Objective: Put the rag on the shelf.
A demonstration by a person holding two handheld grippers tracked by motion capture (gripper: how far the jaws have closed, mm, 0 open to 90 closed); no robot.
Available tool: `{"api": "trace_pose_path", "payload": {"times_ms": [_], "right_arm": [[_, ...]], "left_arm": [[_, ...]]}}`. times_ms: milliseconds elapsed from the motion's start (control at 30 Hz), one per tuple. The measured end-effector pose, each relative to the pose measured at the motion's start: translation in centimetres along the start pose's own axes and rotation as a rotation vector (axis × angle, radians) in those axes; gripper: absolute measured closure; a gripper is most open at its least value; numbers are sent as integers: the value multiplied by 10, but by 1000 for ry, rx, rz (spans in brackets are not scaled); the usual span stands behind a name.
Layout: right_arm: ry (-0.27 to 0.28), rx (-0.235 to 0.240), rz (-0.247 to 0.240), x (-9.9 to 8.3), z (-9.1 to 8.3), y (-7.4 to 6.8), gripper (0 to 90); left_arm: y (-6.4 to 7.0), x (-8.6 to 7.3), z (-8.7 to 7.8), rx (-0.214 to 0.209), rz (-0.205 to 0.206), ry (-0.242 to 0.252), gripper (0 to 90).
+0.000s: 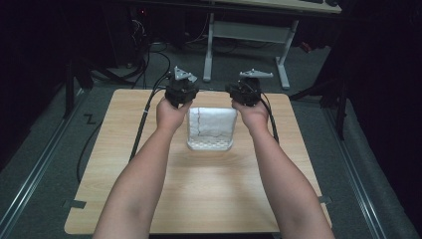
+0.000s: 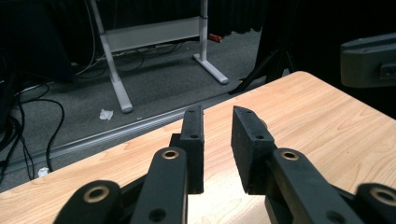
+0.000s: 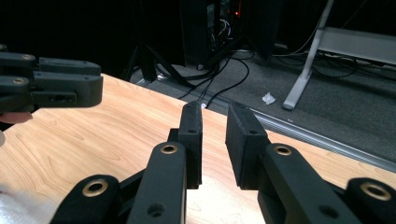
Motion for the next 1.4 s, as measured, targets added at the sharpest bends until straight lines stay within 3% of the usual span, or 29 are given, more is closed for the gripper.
{"api": "trace_pose_path", "payload": {"times_ms": [467,700,800,1133,1167,1400], "right_arm": [[25,15,-48,3,-18,-12,748],[41,15,-70,2,-31,-23,722],[47,11,-84,0,-36,-26,714],[77,21,-96,-11,-54,-33,666],[89,20,-102,-14,-60,-34,654],[120,21,-116,-24,-81,-35,616]], "left_arm": [[9,3,-26,0,27,27,730],[12,-1,-42,3,15,35,713],[14,-5,-49,-21,-17,59,711],[19,-13,-69,-40,-24,74,685],[23,-15,-75,-39,-9,88,682],[31,-27,-95,-69,-14,105,644]]}}
Point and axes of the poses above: each handheld gripper's, and its own axes: z roughly forward along the jaws, x roughly out of its top, y roughly to its right, the point moved 2 cm from there along z, roughly forward along the jaws, and after that the axes turned 8 degrees about -x, right-handed, at the moved point
